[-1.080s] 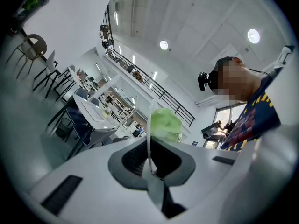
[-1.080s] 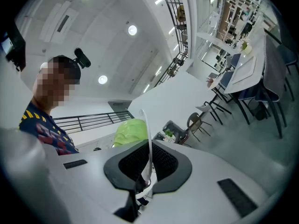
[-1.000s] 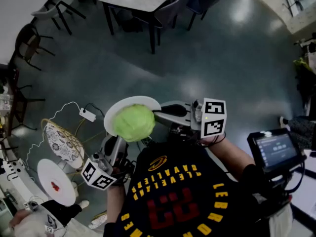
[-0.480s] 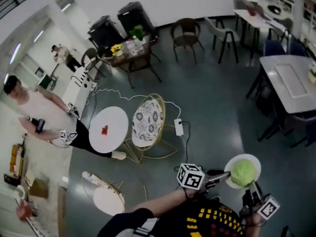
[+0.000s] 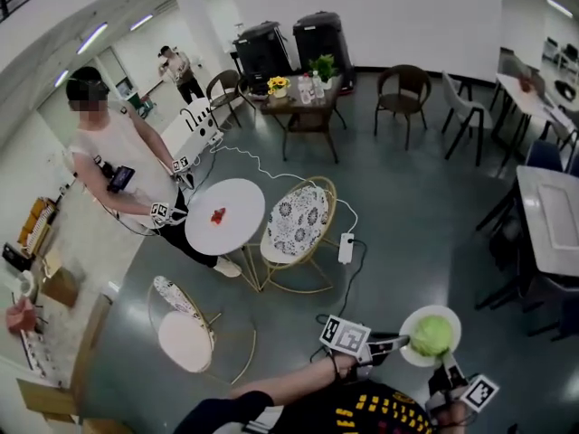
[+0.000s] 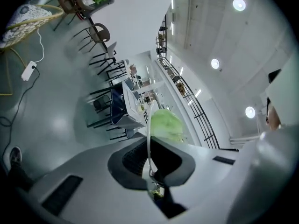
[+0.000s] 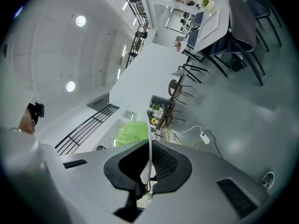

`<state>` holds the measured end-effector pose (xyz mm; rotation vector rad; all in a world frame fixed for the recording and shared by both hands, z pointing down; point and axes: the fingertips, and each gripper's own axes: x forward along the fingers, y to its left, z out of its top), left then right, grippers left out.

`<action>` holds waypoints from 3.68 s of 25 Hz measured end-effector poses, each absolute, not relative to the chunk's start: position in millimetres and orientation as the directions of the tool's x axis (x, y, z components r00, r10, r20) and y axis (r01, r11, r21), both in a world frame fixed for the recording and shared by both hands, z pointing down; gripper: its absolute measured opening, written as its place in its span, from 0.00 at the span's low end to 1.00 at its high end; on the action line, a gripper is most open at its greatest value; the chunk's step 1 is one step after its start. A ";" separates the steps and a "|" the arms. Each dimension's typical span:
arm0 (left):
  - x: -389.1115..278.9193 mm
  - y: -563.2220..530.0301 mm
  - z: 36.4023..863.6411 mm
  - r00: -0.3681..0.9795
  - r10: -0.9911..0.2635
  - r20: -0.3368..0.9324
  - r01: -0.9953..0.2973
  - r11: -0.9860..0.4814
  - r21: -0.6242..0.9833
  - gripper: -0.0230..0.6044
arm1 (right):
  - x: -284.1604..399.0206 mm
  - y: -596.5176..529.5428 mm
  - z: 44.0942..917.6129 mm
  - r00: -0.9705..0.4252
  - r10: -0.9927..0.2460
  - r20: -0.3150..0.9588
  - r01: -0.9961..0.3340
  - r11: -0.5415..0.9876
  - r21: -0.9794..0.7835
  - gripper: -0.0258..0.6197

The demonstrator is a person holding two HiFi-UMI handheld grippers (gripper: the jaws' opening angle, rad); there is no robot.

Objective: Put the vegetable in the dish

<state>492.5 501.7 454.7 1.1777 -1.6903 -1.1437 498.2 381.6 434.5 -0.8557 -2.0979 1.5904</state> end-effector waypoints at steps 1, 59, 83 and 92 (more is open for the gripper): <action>492.1 500.5 454.1 -0.294 -0.951 0.096 -0.252 0.174 0.952 0.06 | 496.2 382.3 435.3 -0.736 0.672 -0.075 0.247 0.164 -0.955 0.07; 44.4 273.2 477.4 -0.326 -0.937 0.123 -0.158 0.182 0.971 0.06 | 59.2 164.9 477.3 -0.775 0.628 0.064 0.144 0.274 -0.951 0.07; -188.3 244.8 500.2 -0.242 -0.952 0.186 -0.230 0.243 0.942 0.06 | -157.8 125.1 493.6 -0.838 0.540 0.079 0.132 0.340 -0.931 0.07; -248.9 195.5 504.8 -0.019 -0.989 0.144 -0.199 0.144 0.969 0.06 | -194.5 93.4 501.8 -0.938 0.320 0.133 -0.023 0.325 -0.945 0.07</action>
